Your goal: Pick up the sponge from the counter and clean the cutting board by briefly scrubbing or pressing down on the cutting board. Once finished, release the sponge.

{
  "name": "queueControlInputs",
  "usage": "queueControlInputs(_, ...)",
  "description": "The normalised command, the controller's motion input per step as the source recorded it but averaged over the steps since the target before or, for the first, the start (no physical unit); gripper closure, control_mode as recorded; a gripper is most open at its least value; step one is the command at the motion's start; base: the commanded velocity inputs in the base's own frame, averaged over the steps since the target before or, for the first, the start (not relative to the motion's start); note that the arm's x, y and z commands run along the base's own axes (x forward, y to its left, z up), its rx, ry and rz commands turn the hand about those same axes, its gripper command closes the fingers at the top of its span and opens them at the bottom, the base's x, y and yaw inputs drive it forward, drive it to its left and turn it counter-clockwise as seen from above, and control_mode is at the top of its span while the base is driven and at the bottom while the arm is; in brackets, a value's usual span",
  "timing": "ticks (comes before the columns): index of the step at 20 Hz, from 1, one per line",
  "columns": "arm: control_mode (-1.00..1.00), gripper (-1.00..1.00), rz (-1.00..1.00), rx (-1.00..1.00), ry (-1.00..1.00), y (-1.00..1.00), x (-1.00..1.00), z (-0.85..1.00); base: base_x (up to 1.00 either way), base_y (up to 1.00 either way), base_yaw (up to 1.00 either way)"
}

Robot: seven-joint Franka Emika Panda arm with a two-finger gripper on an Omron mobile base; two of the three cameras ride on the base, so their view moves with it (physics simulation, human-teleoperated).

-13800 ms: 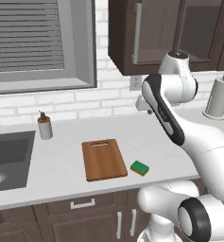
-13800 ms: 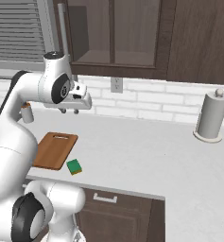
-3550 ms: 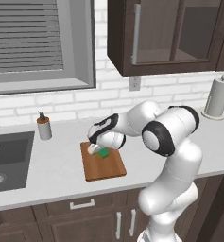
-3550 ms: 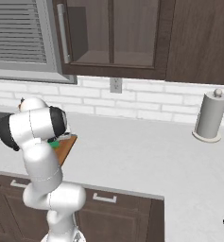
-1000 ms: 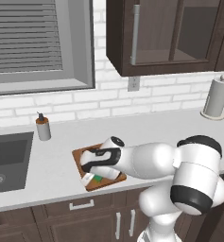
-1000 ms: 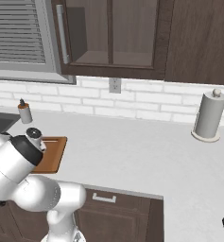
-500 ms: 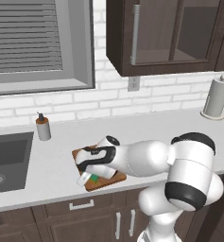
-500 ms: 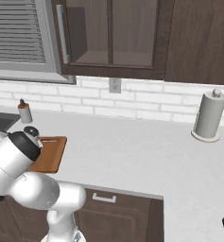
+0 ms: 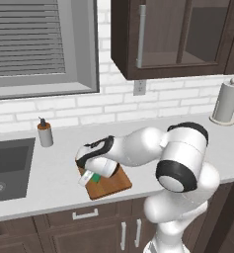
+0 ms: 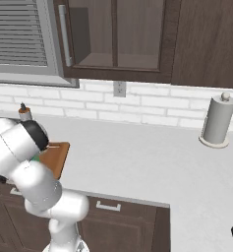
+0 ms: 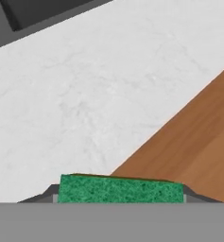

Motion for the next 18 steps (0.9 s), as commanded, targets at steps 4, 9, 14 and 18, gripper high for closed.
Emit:
queueControlInputs(4, -1.00, 1.00, 0.00, 0.00, 0.00, 0.00, 0.92, 0.00, 0.00, 0.00, 0.00)
queueControlInputs(9, -1.00, 1.00, 0.00, 0.00, 0.00, 0.00, 0.85, 0.00, 0.00, 0.00, 0.00)
queueControlInputs(14, -1.00, 1.00, 0.00, -0.04, 0.00, 0.00, 0.64, 0.03, 0.00, 0.00, 0.00)
queueControlInputs(18, -1.00, 1.00, 0.00, -0.15, -0.02, -0.01, -0.07, 0.41, 0.00, 0.00, 0.00)
